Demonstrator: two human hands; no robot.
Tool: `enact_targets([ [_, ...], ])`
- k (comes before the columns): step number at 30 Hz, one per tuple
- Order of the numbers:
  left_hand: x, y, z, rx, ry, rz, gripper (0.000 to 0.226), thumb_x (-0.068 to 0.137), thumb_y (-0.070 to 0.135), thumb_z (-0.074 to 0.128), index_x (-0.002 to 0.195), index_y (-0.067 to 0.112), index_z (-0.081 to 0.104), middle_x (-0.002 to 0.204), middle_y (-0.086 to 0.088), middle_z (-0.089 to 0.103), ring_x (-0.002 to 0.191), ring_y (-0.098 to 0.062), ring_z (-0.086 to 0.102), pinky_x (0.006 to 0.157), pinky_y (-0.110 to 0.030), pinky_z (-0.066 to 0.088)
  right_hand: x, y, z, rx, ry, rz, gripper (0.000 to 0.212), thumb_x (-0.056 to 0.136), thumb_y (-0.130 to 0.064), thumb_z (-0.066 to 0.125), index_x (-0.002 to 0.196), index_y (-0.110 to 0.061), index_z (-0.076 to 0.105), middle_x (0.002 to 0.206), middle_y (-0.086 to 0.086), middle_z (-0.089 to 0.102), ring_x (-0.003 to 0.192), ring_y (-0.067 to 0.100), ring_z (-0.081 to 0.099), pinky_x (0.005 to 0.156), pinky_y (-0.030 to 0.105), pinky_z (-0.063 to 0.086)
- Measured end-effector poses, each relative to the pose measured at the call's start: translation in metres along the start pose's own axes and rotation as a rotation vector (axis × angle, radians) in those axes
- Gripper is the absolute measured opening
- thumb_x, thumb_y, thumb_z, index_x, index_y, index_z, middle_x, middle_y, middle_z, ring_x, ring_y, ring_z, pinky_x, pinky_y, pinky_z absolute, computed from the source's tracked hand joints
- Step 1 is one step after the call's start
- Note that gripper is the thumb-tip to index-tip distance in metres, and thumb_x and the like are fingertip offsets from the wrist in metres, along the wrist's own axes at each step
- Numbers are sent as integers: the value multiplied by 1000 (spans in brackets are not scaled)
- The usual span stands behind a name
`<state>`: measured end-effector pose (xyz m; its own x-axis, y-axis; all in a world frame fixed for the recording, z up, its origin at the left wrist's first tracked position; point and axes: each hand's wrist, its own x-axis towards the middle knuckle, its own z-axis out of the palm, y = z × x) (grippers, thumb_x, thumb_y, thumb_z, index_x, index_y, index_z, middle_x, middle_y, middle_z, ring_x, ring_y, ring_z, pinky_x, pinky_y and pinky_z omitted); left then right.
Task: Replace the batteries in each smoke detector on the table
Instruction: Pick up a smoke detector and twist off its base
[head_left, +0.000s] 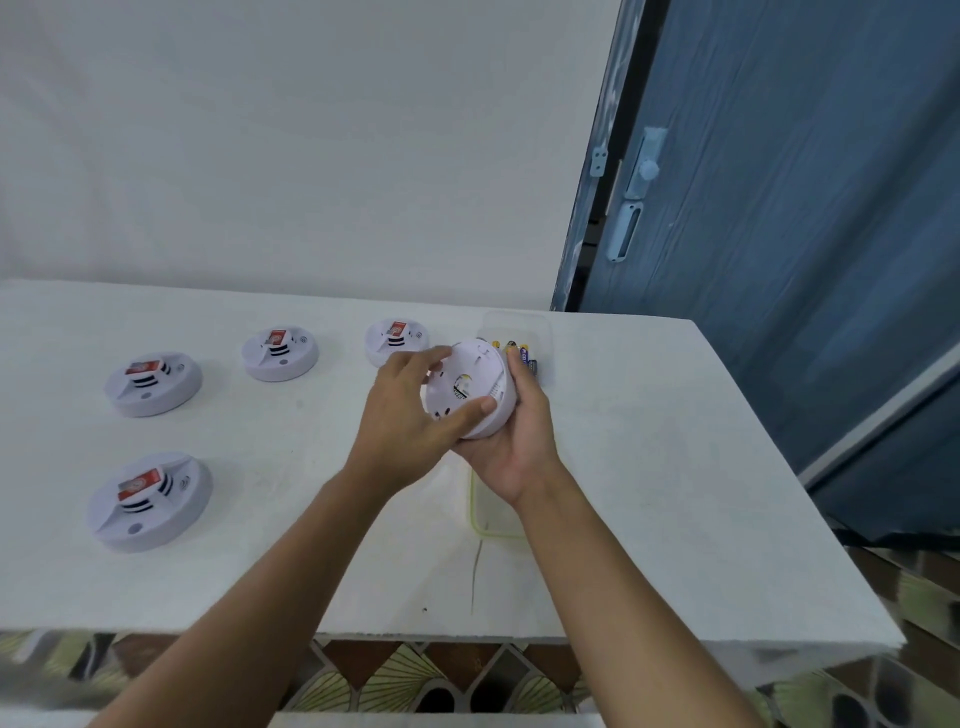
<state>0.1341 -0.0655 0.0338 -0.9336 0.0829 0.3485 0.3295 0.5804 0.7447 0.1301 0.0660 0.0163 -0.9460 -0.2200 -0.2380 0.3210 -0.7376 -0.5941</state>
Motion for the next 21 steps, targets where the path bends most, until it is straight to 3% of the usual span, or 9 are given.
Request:
enact_targets([
  [2, 0, 0, 1, -2, 1, 9, 67, 71, 51, 80, 129, 23, 58, 118, 10, 56, 98, -4, 55, 78, -10, 39, 0, 0, 0, -32, 6, -17, 61, 93, -57, 55, 142, -20, 56, 121, 11, 67, 108, 26, 64, 90, 42, 52],
  [6, 1, 0, 1, -47, -33, -6, 70, 65, 52, 73, 128, 22, 60, 114, 11, 57, 96, -6, 58, 81, -9, 42, -4, -2, 3, -73, -7, -76, 30, 84, -51, 63, 100, -32, 79, 104, 4, 73, 102, 23, 62, 92, 42, 46],
  [8, 2, -1, -1, -68, -54, -15, 69, 64, 50, 75, 126, 23, 61, 113, 12, 58, 94, -4, 59, 83, -10, 45, -4, -2, 3, -86, 4, -76, 28, 83, -52, 62, 93, -33, 80, 104, 4, 73, 105, 24, 61, 97, 44, 44],
  [12, 5, -3, -2, -44, -37, -26, 57, 69, 40, 84, 119, 24, 64, 105, 13, 62, 91, 2, 58, 76, -7, 44, -6, -4, 4, -124, -8, -51, 31, 81, -55, 63, 94, -33, 80, 110, 6, 72, 113, 25, 61, 110, 48, 39],
  [15, 6, -1, 0, -89, -10, -92, 57, 61, 41, 81, 114, 25, 64, 99, 16, 64, 88, 3, 59, 71, -7, 44, -9, -3, 8, -180, -34, -74, 30, 86, -53, 59, 94, -33, 80, 113, 7, 71, 117, 27, 60, 110, 48, 39],
  [18, 8, 1, 1, -141, 6, -180, 52, 58, 41, 74, 107, 27, 63, 92, 17, 65, 83, 1, 61, 68, -11, 47, -5, 1, 7, -210, -3, -107, 27, 93, -47, 58, 112, -32, 70, 123, 9, 67, 117, 29, 61, 97, 42, 47],
  [21, 8, 0, 4, -229, 28, -256, 49, 59, 40, 72, 104, 25, 63, 90, 13, 67, 80, -3, 64, 69, -19, 53, 2, 4, 3, -243, 31, -155, 33, 96, -45, 58, 126, -31, 60, 139, 12, 61, 128, 34, 58, 101, 47, 47],
])
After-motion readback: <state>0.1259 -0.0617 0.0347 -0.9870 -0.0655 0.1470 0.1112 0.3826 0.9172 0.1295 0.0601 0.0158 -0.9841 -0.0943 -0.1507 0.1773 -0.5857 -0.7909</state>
